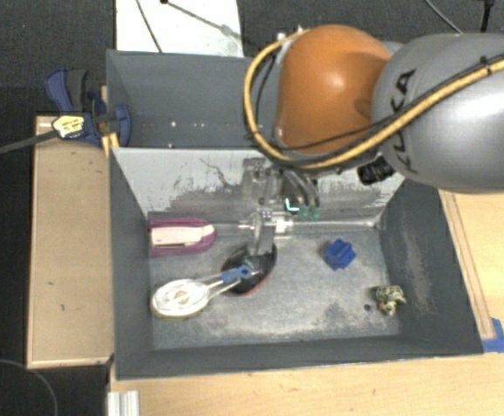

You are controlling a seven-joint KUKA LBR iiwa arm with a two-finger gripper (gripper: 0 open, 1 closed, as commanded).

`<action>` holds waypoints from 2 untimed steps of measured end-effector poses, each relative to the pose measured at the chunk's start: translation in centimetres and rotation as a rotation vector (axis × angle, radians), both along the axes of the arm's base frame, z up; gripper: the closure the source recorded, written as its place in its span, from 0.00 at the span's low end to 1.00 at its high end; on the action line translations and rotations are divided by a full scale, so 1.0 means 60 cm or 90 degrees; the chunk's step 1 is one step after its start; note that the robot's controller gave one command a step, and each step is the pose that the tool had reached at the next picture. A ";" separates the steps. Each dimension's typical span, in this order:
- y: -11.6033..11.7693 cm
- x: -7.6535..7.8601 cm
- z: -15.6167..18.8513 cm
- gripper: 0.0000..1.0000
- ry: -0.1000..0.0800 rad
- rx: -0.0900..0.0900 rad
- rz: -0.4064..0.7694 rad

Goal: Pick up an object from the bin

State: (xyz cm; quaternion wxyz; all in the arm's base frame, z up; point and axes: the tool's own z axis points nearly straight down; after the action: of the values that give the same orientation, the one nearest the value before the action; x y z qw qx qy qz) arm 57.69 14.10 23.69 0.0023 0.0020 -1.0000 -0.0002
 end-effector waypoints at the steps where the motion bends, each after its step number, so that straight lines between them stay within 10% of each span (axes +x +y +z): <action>1: -0.057 -0.050 -0.279 0.00 -0.005 0.001 0.345; 2: -0.063 -0.054 -0.226 0.00 -0.008 0.001 0.418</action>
Offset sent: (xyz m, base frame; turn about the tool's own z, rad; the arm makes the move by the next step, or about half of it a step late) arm -0.0311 -0.0343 -0.1669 -0.5426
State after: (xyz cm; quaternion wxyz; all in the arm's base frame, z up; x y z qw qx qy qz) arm 54.43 10.33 10.15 -0.0038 0.3239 -0.9461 0.0000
